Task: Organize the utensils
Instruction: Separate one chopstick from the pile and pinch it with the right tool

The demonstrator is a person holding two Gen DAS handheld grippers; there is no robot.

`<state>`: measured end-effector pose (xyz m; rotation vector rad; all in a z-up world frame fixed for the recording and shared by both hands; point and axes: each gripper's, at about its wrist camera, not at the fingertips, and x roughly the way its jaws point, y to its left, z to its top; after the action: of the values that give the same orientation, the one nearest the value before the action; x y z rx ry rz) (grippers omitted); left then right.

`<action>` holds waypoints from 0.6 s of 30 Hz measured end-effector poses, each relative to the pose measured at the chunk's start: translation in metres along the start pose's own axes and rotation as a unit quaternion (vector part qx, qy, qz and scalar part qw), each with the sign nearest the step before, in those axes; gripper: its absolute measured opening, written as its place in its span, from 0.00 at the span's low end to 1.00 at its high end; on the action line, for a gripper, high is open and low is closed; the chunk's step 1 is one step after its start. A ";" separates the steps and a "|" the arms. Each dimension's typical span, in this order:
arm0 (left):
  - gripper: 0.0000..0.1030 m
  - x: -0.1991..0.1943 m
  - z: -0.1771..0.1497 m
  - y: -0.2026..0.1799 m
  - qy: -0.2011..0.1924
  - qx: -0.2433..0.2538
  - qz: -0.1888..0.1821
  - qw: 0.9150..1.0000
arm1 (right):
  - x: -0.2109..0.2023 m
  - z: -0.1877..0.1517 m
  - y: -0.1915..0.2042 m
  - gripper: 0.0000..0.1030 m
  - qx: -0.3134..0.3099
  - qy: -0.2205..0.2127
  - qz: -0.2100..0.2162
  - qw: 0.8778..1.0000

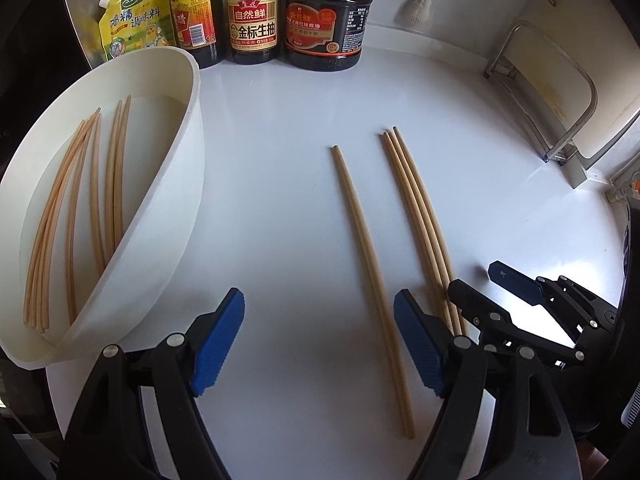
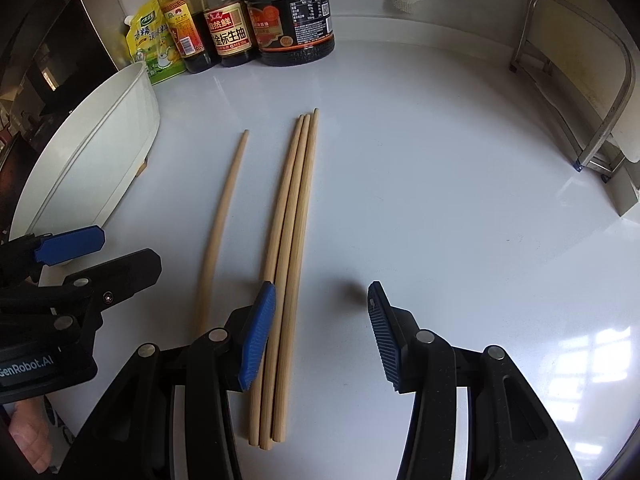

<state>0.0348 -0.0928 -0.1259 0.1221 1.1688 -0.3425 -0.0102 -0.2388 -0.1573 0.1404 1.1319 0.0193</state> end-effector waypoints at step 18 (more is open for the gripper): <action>0.74 0.009 -0.027 0.019 -0.015 -0.022 0.039 0.999 | -0.001 -0.003 -0.009 0.45 -0.012 -0.006 -0.031 0.999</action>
<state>0.0205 -0.0693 -0.1464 0.1233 1.1388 -0.2493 -0.0136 -0.2476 -0.1584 0.0838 1.1224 -0.0235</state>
